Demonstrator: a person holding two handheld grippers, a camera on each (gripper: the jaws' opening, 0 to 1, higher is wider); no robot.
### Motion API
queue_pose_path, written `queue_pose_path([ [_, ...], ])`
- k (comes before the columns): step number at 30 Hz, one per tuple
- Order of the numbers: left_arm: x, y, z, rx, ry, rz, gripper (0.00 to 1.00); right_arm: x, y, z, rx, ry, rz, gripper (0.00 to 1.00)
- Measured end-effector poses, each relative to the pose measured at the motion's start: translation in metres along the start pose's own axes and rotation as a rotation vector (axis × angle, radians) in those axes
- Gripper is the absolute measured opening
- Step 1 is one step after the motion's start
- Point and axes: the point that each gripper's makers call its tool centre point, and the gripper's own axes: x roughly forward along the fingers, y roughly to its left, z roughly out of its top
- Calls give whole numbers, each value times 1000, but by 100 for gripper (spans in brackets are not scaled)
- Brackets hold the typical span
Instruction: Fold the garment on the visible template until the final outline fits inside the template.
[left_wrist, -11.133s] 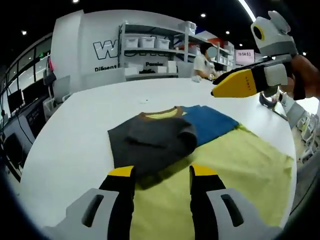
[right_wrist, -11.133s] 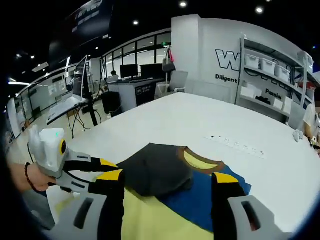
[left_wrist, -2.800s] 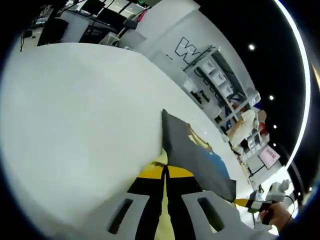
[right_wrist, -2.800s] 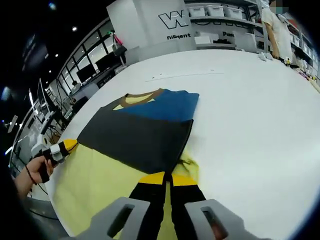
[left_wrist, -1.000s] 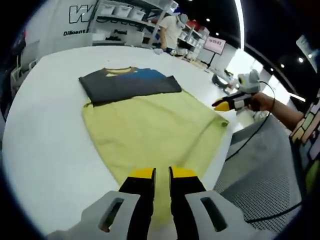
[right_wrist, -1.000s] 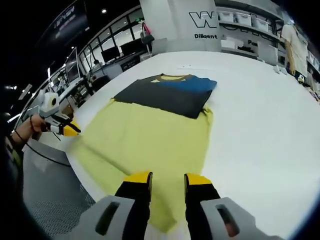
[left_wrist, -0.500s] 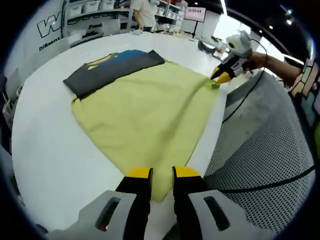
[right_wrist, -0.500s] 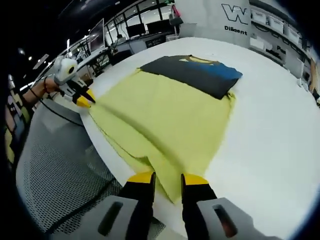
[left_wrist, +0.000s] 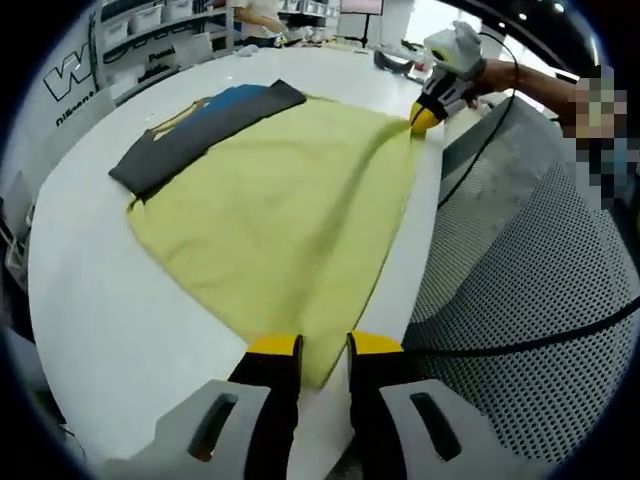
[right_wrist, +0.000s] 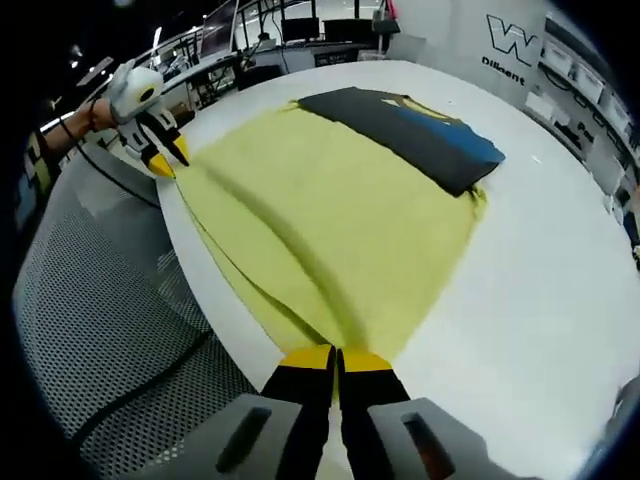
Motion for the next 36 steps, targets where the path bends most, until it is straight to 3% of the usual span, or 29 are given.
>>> queue_pose_path([
  [4,0,1,0,-1,3,3,11,-8,0,4,22,-19,20,0],
  [6,0,4,-1,12,12,26,5,-9,0,4,11,-13,23,0],
  [7,0,5,-2,18,18,34,1,-10,0,3,-18,-5,29,0],
  [13,-2,11,-3,48,37,48,0,-11,7,-3,-102,36,78,0],
  [15,-2,8,-4,14,40,24,0,-11,10,-6,-164,59,98,0],
  [18,-2,8,-4,32,46,18,0,-8,16,-16,-279,111,135,0],
  [25,-3,8,-6,25,60,2,0,-6,16,-27,-356,161,169,0],
  [27,-3,7,-6,24,64,-3,0,-5,15,-34,-360,198,177,0],
  [33,-4,8,-6,-21,87,-18,2,-14,13,-33,-352,221,182,0],
  [36,-11,14,-7,21,95,13,4,-23,10,-22,-293,163,174,4],
])
